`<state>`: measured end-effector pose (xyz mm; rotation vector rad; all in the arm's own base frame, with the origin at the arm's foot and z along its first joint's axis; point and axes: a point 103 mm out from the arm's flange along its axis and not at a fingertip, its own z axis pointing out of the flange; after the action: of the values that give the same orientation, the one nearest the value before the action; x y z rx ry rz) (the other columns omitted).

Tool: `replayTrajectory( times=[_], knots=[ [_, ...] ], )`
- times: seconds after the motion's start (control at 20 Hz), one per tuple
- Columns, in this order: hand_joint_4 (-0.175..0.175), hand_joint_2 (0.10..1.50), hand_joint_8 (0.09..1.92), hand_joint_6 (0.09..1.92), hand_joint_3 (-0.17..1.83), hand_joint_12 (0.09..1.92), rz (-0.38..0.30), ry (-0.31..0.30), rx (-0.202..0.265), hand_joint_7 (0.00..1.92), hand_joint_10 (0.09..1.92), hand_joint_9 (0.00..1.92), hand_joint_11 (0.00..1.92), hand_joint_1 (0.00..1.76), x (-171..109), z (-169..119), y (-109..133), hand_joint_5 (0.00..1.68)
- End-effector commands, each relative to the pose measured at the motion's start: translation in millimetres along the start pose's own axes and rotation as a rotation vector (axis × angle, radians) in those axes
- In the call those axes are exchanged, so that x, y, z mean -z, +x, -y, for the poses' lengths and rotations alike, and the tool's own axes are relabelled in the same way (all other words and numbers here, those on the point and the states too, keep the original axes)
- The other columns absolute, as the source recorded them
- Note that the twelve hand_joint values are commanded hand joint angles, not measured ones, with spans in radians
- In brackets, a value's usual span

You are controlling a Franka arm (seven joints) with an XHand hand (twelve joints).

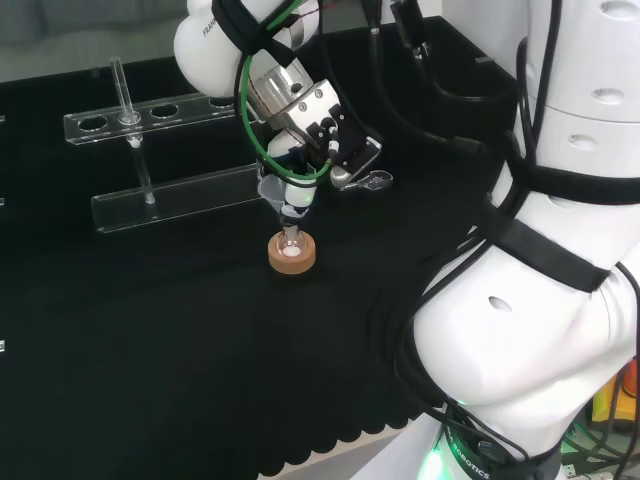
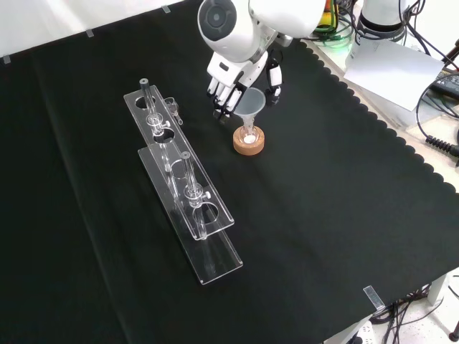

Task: Remove the funnel from the round-bottom flask.

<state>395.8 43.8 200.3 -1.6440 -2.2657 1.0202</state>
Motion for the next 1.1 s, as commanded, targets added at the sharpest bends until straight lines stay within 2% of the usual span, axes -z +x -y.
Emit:
replayTrajectory(
  times=[0.05,0.3,0.65,0.75,0.95,1.1],
  knots=[
    [-0.031,0.75,0.64,0.09,0.52,1.37,0.068,-0.089,-0.01,0.26,0.56,0.68,0.45,0.72,2.4,2.7,0.9,0.5],
    [-0.018,0.77,0.62,0.13,0.55,1.34,0.065,-0.117,-0.009,0.35,0.52,0.78,0.51,0.72,11.5,8.1,-2.3,0.68],
    [-0.014,0.78,0.61,0.18,0.55,1.33,0.068,-0.103,-0.012,0.36,0.51,0.79,0.51,0.71,26.7,22.0,-4.9,0.74],
    [-0.014,0.78,0.6,0.23,0.55,1.33,0.068,-0.107,-0.018,0.36,0.48,0.81,0.5,0.71,30.0,28.2,-7.8,0.73],
    [-0.015,0.78,0.59,0.44,0.56,1.33,0.05,-0.127,-0.032,0.36,0.45,0.82,0.5,0.71,38.7,43.6,-14.9,0.64],
    [-0.016,0.78,0.59,0.49,0.56,1.33,0.05,-0.137,-0.037,0.35,0.45,0.82,0.49,0.71,46.3,54.5,-18.3,0.62]
  ],
)
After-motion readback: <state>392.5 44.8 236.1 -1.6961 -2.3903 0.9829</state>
